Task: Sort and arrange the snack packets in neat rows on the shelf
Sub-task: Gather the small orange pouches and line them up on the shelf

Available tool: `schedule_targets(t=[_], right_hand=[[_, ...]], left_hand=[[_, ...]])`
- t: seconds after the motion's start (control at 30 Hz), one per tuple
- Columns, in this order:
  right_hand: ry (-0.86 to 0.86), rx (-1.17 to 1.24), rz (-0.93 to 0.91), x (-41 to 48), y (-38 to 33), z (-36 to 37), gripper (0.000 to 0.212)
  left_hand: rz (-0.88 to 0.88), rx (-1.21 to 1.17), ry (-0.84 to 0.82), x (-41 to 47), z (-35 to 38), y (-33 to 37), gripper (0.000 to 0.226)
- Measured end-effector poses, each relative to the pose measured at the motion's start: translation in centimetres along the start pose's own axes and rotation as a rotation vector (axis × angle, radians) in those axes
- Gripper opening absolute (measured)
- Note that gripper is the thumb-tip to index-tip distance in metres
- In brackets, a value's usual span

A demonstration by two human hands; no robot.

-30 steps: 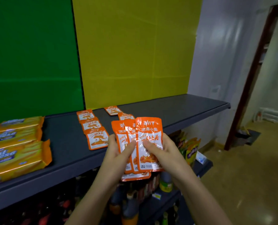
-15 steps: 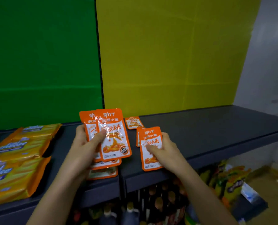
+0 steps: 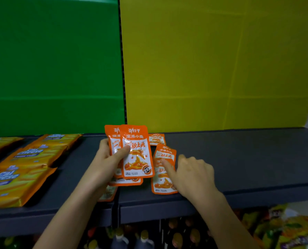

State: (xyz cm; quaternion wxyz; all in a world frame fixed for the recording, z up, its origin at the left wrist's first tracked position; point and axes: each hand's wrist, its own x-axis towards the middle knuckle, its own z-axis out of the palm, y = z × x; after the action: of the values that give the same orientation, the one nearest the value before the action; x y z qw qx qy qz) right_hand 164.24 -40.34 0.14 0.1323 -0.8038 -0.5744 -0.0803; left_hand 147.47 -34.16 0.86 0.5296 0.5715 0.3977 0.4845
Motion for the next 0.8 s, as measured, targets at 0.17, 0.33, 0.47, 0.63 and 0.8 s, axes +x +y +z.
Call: schedule_targets(t=[0.17, 0.33, 0.47, 0.63, 0.8], right_hand=[[-0.044, 0.480, -0.113, 2.5, 3.0, -2.0, 0.050], [-0.055, 0.792, -0.133, 5.8, 6.1, -0.7, 0.035], [-0.015, 1.059, -0.100, 9.0, 9.8, -0.4, 0.017], [-0.010, 0.951, 0.021, 13.4, 14.5, 0.5, 0.021], [-0.111, 0.572, 0.053, 16.7, 15.7, 4.4, 0.028]], left_hand=[[-0.050, -0.015, -0.038, 0.3, 4.5, 0.3, 0.038], [-0.092, -0.118, -0.039, 1.4, 9.3, 0.5, 0.036], [-0.076, -0.148, 0.035, 2.7, 11.3, 0.4, 0.027], [-0.067, -0.086, 0.157, 4.0, 10.9, 0.5, 0.028], [-0.093, -0.029, 0.156, 3.6, 11.1, -0.1, 0.031]])
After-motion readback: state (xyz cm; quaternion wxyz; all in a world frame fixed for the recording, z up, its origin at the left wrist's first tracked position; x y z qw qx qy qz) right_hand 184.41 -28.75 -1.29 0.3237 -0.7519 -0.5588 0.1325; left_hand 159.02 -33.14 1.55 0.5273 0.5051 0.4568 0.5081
